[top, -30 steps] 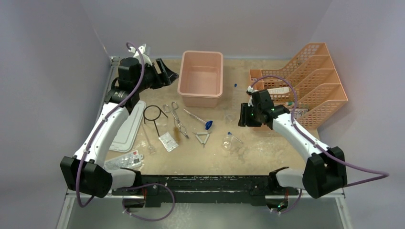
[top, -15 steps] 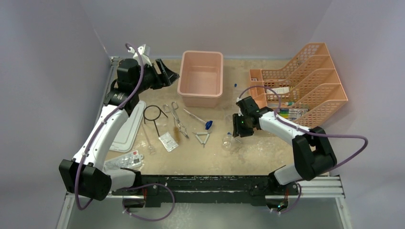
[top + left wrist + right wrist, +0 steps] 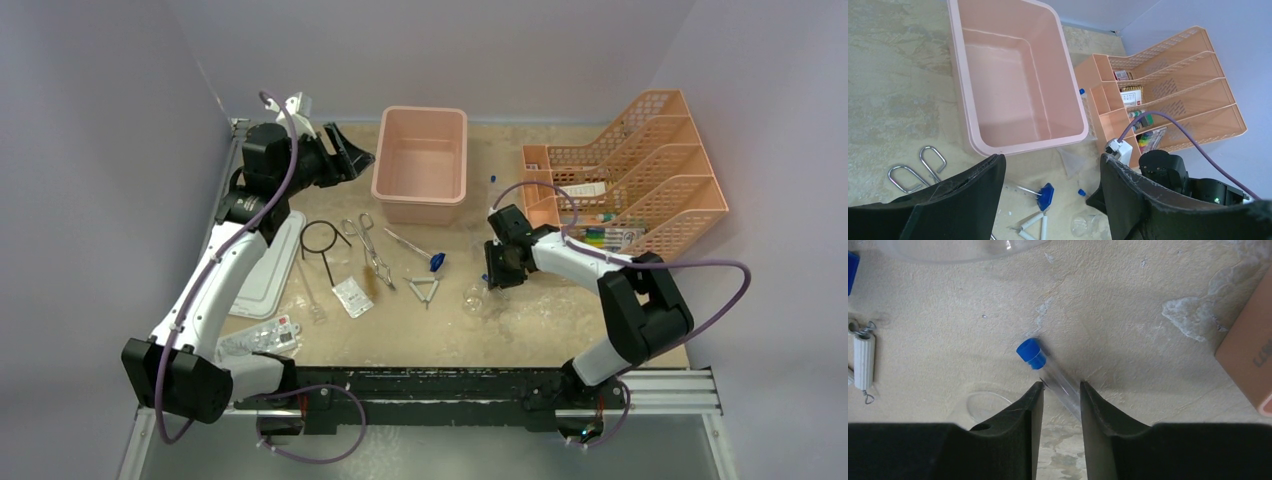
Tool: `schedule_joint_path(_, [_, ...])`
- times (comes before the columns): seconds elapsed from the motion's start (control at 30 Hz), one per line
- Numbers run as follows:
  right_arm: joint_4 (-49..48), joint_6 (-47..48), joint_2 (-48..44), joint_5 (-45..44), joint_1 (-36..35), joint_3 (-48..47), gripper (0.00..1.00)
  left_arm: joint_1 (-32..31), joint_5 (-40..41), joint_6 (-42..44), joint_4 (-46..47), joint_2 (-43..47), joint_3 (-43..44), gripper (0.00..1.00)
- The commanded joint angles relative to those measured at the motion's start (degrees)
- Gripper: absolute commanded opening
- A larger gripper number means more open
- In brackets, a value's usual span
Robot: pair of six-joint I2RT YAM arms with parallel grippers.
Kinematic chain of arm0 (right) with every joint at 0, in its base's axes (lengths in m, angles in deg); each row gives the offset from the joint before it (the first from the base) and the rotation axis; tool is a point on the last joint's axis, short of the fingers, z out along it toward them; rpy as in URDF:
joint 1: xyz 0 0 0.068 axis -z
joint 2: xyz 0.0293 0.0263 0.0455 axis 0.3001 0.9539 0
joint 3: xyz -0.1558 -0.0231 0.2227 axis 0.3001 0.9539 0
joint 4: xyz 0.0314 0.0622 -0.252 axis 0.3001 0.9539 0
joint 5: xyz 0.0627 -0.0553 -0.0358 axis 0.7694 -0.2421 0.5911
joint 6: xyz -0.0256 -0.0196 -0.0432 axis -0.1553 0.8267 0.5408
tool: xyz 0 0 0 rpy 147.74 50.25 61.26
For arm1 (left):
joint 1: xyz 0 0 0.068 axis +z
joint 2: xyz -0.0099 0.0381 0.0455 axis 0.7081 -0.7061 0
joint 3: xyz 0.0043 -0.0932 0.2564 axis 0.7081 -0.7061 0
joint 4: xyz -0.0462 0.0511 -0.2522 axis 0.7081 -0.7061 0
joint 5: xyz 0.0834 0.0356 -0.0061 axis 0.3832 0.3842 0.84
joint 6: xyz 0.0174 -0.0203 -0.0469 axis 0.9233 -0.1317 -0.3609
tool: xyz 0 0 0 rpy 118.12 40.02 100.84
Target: Organize the chemistry lab equipment
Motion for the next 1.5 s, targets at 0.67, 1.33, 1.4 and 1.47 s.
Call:
schedule_joint_path(0.67, [1.33, -3.81, 4.22, -13.05, -4.34, -4.44, 0.14, -0.39, 2.34, 1.6, 0.26, 3.5, 0.13, 0.68])
schedule_joint_path(1.33, [2.64, -5.41, -19.2, -14.07, -3.37, -16.17, 0.15, -6.42, -0.44, -5.66, 10.58, 2.92, -4.9, 0.68])
schedule_joint_path(1.4, [1.09, -6.4, -19.68, -12.92, -3.42, -18.45, 0.15, -8.72, 0.9, -6.26, 11.62, 2.68, -5.53, 0.68])
schedule_joint_path(1.47, [-0.63, -7.65, -19.99, -11.82, -3.44, -20.51, 0.15, -10.96, 2.0, -7.14, 12.69, 2.25, -6.22, 0.68])
